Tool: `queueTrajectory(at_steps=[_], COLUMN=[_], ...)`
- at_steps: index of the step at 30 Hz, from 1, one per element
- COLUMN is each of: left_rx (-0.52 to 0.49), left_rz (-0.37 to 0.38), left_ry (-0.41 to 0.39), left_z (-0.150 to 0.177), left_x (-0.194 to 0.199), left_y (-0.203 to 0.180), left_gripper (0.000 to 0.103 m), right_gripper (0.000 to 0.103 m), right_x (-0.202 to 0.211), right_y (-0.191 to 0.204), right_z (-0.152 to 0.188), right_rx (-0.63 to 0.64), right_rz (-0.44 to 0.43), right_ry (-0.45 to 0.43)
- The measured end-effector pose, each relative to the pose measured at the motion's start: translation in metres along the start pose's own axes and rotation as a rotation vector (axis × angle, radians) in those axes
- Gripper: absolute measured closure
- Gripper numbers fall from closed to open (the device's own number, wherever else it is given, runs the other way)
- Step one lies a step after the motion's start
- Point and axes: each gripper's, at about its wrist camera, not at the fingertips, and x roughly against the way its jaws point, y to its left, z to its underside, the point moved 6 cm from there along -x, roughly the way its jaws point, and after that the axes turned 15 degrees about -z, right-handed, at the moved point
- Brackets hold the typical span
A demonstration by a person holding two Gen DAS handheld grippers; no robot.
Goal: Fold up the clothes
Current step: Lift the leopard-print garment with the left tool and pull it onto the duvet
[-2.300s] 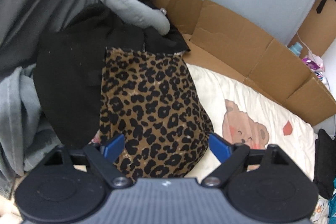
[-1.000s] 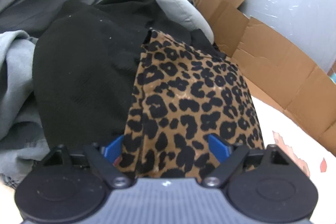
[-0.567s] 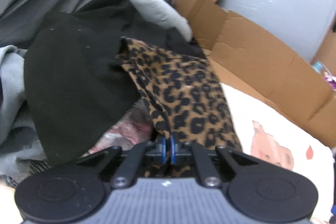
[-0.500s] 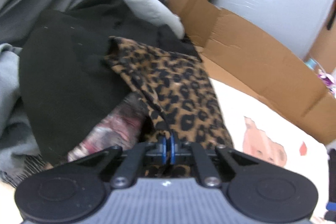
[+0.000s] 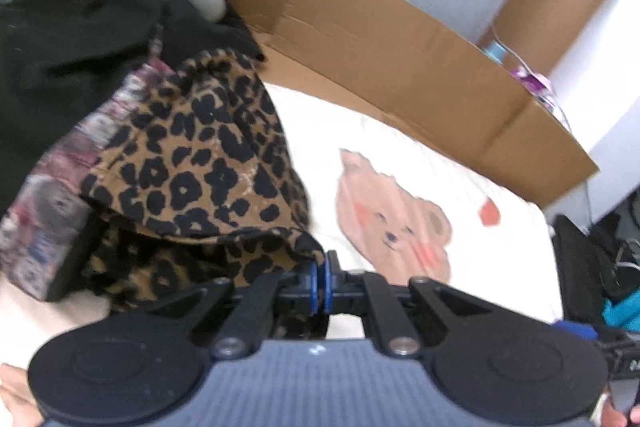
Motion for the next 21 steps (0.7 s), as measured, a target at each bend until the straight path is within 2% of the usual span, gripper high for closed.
queueTrajectory(at_steps=[8, 11, 15, 21], left_rx=[-0.103, -0.139, -0.171, -0.242], left_rz=[0.107, 0.14, 0.169, 0.193], left_ry=[0.073, 0.123, 0.18, 0.215], left_z=[0.038, 0.05, 0.071, 0.092], left_x=[-0.007, -0.015, -0.022, -0.033], left_y=[-0.035, -0.044, -0.053, -0.061], left_gripper=[0.1, 0.1, 0.1, 0.1], right_gripper=[0.0, 0.0, 0.0, 0.001], right_x=[-0.002, -0.003, -0.005, -0.006], right_y=[-0.003, -0.004, -0.005, -0.006], right_z=[0.002, 0.004, 0.007, 0.013], right_rx=[-0.01, -0.012, -0.014, -0.02], right_rz=[0.001, 0.001, 0.002, -0.015], right_ry=[0.006, 0.009, 0.014, 0.022])
